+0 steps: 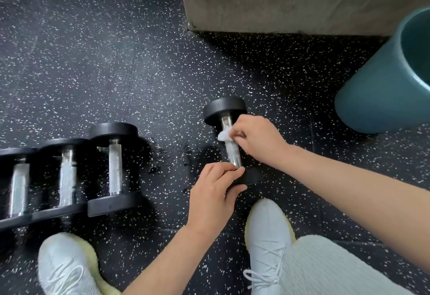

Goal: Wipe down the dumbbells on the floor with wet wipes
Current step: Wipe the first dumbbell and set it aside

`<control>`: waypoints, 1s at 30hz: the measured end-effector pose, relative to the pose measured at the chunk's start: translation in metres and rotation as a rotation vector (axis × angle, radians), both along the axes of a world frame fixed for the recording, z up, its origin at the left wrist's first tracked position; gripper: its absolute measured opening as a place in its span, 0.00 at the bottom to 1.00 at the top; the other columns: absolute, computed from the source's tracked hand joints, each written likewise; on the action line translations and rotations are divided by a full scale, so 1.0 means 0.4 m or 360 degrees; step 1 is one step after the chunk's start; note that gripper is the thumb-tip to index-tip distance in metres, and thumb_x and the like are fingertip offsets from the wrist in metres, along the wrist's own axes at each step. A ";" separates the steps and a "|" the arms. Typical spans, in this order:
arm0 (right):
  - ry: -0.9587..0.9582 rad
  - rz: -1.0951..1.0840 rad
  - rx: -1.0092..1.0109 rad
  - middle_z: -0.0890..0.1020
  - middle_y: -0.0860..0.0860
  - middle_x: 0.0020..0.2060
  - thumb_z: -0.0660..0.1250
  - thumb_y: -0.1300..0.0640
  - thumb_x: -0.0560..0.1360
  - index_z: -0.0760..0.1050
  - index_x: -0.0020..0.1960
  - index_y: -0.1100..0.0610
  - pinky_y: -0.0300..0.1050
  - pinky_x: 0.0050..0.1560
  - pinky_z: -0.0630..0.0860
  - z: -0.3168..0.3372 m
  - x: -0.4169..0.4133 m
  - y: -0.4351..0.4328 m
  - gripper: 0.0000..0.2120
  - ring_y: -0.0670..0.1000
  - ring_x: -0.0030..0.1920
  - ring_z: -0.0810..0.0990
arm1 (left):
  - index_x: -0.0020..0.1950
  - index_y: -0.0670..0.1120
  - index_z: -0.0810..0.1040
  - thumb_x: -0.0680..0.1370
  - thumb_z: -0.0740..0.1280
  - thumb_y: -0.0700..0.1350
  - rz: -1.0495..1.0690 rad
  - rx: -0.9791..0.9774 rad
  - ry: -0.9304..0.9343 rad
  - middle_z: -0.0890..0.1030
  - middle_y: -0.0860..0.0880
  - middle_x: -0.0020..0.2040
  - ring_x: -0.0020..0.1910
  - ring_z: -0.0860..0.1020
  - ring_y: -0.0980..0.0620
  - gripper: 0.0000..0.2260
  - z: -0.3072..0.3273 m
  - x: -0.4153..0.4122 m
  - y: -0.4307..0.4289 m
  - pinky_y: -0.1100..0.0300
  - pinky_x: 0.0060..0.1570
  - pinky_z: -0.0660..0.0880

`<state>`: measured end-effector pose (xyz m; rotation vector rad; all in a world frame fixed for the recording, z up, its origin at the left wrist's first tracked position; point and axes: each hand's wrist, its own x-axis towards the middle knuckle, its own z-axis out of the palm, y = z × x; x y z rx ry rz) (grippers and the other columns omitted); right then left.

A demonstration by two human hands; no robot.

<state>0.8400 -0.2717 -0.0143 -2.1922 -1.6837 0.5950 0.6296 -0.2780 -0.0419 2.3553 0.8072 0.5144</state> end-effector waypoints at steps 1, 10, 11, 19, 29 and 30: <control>-0.0010 -0.0047 0.0027 0.81 0.50 0.47 0.69 0.57 0.77 0.85 0.46 0.51 0.54 0.46 0.78 0.001 0.005 0.018 0.06 0.58 0.46 0.81 | 0.63 0.50 0.84 0.79 0.75 0.48 -0.0014 0.0008 0.0014 0.81 0.57 0.59 0.58 0.77 0.53 0.13 0.000 0.000 -0.002 0.65 0.54 0.76; -0.0033 0.0205 0.0000 0.80 0.46 0.47 0.66 0.57 0.79 0.83 0.48 0.51 0.48 0.41 0.73 0.001 -0.008 -0.067 0.07 0.53 0.43 0.79 | 0.71 0.51 0.80 0.77 0.74 0.36 -0.0120 0.0035 0.0085 0.78 0.55 0.65 0.63 0.74 0.51 0.23 -0.006 0.003 -0.023 0.60 0.55 0.78; -0.0043 0.0214 -0.0001 0.80 0.47 0.47 0.66 0.57 0.79 0.83 0.48 0.51 0.49 0.41 0.74 0.003 -0.004 -0.065 0.08 0.53 0.43 0.79 | 0.71 0.51 0.80 0.77 0.74 0.36 -0.0118 0.0034 0.0077 0.78 0.55 0.65 0.62 0.74 0.51 0.24 -0.006 0.008 -0.025 0.60 0.54 0.78; -0.0234 -0.0036 0.0129 0.79 0.49 0.45 0.68 0.58 0.78 0.84 0.48 0.54 0.46 0.37 0.72 -0.021 0.023 0.022 0.05 0.56 0.41 0.80 | 0.65 0.45 0.82 0.73 0.77 0.33 -0.0068 -0.0035 -0.0007 0.78 0.51 0.64 0.62 0.75 0.50 0.21 -0.003 0.026 -0.039 0.68 0.60 0.71; -0.0193 0.0103 0.0062 0.80 0.50 0.46 0.67 0.57 0.78 0.84 0.48 0.54 0.55 0.39 0.77 -0.013 0.012 -0.049 0.07 0.58 0.41 0.80 | 0.60 0.53 0.86 0.73 0.80 0.45 -0.0058 -0.0049 0.0035 0.79 0.56 0.56 0.51 0.76 0.55 0.15 0.003 0.005 0.014 0.62 0.44 0.76; -0.0206 0.0063 0.0085 0.79 0.50 0.46 0.66 0.57 0.78 0.84 0.48 0.54 0.55 0.39 0.77 -0.014 0.018 -0.031 0.07 0.58 0.40 0.79 | 0.60 0.53 0.86 0.74 0.80 0.44 -0.0075 -0.0046 0.0030 0.79 0.56 0.57 0.52 0.76 0.55 0.16 0.005 0.007 0.014 0.62 0.44 0.76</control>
